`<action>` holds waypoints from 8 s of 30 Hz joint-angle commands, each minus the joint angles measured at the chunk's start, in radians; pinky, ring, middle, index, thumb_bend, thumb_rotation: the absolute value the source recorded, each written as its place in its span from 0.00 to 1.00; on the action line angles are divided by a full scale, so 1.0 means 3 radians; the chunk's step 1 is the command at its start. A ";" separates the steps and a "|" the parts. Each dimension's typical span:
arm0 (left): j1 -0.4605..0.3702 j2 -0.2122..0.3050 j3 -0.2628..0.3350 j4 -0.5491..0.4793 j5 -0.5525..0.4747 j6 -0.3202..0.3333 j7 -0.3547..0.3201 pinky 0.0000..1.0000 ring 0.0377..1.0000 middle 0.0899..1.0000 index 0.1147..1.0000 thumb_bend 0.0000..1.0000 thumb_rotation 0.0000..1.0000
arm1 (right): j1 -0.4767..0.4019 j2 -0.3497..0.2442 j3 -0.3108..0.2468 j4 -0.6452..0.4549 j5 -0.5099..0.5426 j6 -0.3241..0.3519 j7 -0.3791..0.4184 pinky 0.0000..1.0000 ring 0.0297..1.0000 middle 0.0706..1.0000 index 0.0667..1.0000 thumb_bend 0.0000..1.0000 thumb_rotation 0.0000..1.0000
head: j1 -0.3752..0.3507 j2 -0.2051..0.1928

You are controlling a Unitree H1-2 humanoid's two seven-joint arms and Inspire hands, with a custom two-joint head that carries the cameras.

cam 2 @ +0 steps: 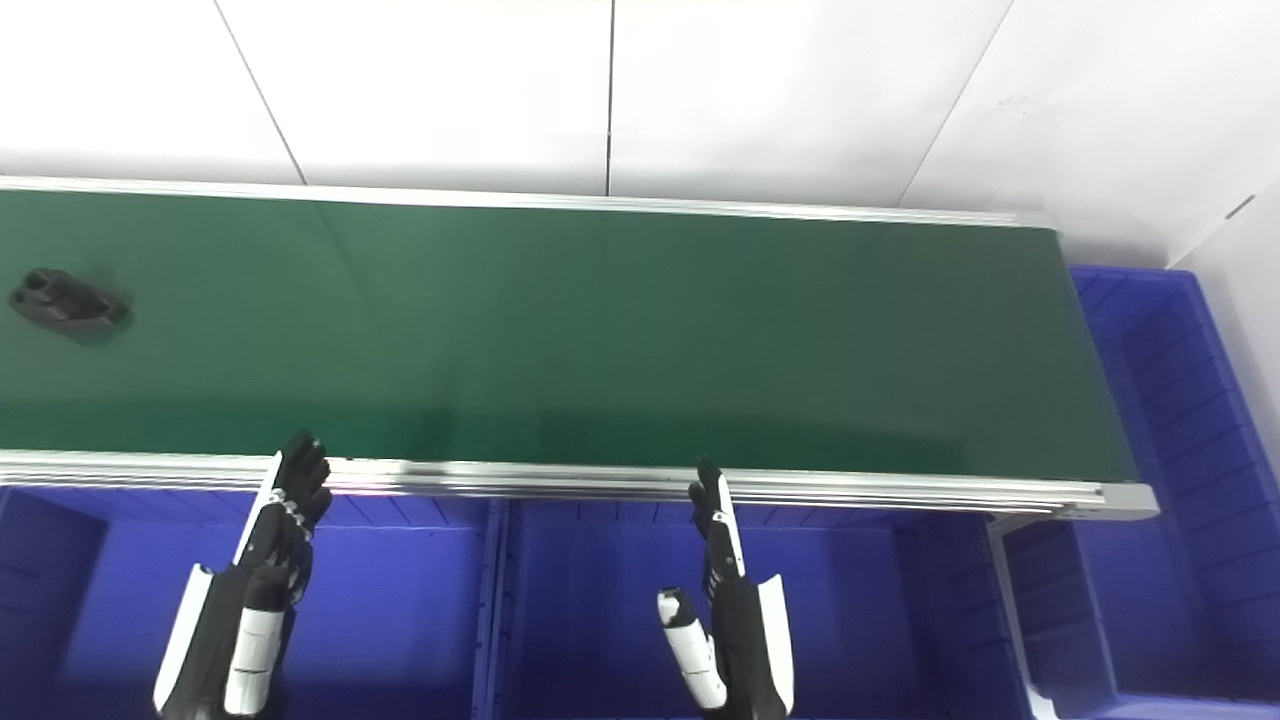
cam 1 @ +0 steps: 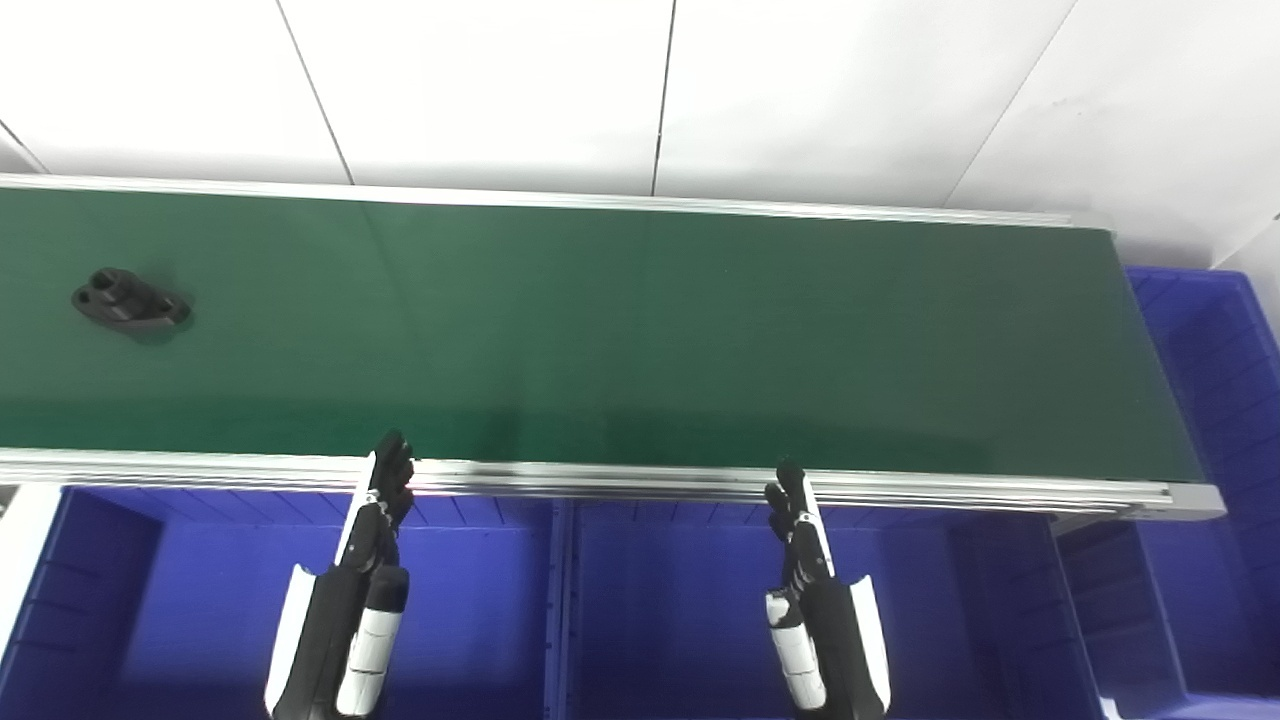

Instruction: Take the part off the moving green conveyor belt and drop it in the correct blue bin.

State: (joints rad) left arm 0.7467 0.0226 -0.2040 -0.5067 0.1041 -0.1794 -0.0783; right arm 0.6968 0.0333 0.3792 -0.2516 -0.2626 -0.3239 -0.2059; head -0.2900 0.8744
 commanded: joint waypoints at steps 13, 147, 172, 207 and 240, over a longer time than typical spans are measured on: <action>0.0079 0.0029 -0.0102 -0.0165 0.0026 0.0201 -0.0008 1.00 1.00 1.00 1.00 0.62 1.00 | -0.0085 0.0121 0.0027 0.0029 -0.0062 -0.0056 0.0035 1.00 0.99 1.00 1.00 0.83 1.00 | 0.0009 -0.0037; -0.0123 -0.0480 -0.0906 0.0802 0.1188 -0.0478 0.0741 0.82 0.94 0.96 1.00 0.60 1.00 | -0.3793 0.0304 0.0452 0.1570 -0.2381 0.1790 0.0673 0.52 0.65 0.84 0.89 0.97 0.52 | 0.1823 -0.0870; 0.0041 -0.0572 -0.1129 0.0697 0.1368 -0.0425 0.0819 0.84 0.95 0.97 1.00 0.58 1.00 | -0.4021 0.0354 0.0775 0.2382 -0.2307 0.1669 0.0451 0.25 0.34 0.57 0.75 0.95 0.42 | 0.1947 -0.0721; 0.0099 -0.0488 -0.1214 0.0483 0.1221 -0.0212 0.0787 0.84 0.92 0.97 1.00 0.56 0.98 | -0.3991 -0.0021 0.1337 0.2697 -0.2503 0.1660 0.0304 0.15 0.20 0.43 0.45 0.53 0.00 | 0.1743 -0.0549; -0.0143 -0.0108 -0.0768 -0.0318 0.0155 0.0503 0.0344 1.00 0.99 1.00 1.00 0.76 1.00 | -0.1954 -0.0683 0.0451 -0.1264 -0.3312 0.1802 0.2348 0.14 0.18 0.43 0.45 0.53 0.00 | -0.0132 0.0016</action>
State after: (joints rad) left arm 0.6857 -0.0101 -0.4317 -0.5591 0.1739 -0.0450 0.0378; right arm 0.0919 -0.1990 0.5202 -0.5863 -1.2302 0.1993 0.4644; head -0.3298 0.8790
